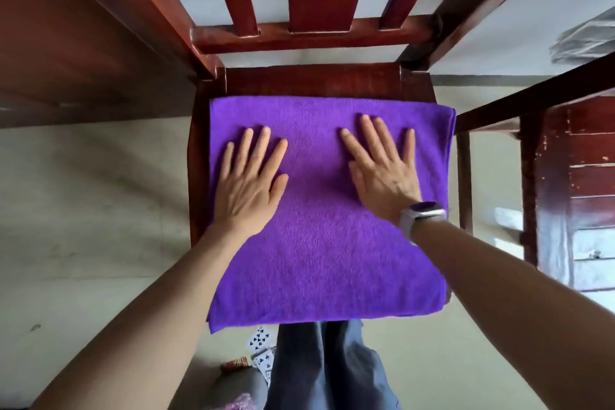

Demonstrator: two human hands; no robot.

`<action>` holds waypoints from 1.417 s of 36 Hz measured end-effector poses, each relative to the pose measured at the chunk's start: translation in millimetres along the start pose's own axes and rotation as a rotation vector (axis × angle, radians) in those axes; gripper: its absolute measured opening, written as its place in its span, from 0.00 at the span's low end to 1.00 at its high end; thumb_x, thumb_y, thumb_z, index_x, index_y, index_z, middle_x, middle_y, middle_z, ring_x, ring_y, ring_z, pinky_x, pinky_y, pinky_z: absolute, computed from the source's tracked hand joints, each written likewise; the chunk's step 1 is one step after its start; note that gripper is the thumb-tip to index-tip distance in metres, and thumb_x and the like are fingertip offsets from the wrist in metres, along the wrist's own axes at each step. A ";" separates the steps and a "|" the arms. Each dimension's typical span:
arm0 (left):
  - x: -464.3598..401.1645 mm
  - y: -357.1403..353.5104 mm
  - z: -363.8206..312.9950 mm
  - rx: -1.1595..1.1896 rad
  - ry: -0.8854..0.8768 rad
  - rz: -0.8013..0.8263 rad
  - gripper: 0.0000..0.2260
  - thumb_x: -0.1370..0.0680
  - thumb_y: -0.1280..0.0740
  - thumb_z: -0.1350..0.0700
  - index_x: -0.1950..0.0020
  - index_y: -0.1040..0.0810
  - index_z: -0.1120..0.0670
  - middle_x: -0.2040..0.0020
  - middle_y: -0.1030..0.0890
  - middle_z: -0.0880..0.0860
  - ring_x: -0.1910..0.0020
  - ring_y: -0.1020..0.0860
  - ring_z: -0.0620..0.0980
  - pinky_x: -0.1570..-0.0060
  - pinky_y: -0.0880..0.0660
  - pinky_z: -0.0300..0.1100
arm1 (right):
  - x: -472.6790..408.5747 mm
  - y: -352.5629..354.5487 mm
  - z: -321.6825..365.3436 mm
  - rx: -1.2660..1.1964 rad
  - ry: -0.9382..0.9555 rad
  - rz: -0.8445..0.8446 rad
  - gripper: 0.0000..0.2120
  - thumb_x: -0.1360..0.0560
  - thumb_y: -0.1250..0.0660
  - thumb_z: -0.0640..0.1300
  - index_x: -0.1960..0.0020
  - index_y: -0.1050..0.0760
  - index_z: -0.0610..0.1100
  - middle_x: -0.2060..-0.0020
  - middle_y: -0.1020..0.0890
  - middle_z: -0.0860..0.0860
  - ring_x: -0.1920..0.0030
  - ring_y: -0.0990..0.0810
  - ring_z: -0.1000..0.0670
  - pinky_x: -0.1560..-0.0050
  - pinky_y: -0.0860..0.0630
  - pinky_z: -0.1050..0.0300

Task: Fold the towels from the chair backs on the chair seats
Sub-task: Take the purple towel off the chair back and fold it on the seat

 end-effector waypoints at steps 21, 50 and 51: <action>-72.3 67.5 63.6 0.143 0.104 -0.068 0.20 0.24 0.36 0.60 0.32 0.31 0.61 0.39 0.27 0.62 0.39 0.32 0.62 0.38 0.34 0.55 | -28.3 44.9 -123.9 -0.244 -0.431 -0.075 0.19 0.26 0.40 0.40 0.35 0.33 0.41 0.41 0.27 0.36 0.40 0.30 0.36 0.40 0.35 0.41; -38.1 183.8 70.5 0.237 0.166 -0.417 0.06 0.27 0.31 0.59 0.53 0.23 0.59 0.57 0.22 0.60 0.57 0.25 0.60 0.59 0.28 0.49 | -18.6 166.6 -117.7 -0.302 -0.352 -0.291 0.10 0.27 0.38 0.40 0.47 0.25 0.41 0.46 0.24 0.42 0.49 0.25 0.36 0.54 0.29 0.47; -35.7 185.7 71.3 0.231 0.181 -0.419 0.06 0.27 0.30 0.58 0.53 0.23 0.59 0.57 0.22 0.61 0.57 0.25 0.61 0.59 0.28 0.50 | -15.9 170.6 -116.5 -0.324 -0.342 -0.311 0.10 0.27 0.38 0.39 0.47 0.25 0.41 0.47 0.23 0.41 0.49 0.25 0.37 0.54 0.29 0.47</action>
Point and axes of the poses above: each hand's wrist, its own x-axis away from the middle knuckle, its own y-axis out of the back of the hand, z = x × y, the point moved 8 cm from there along -x, towards the middle knuckle
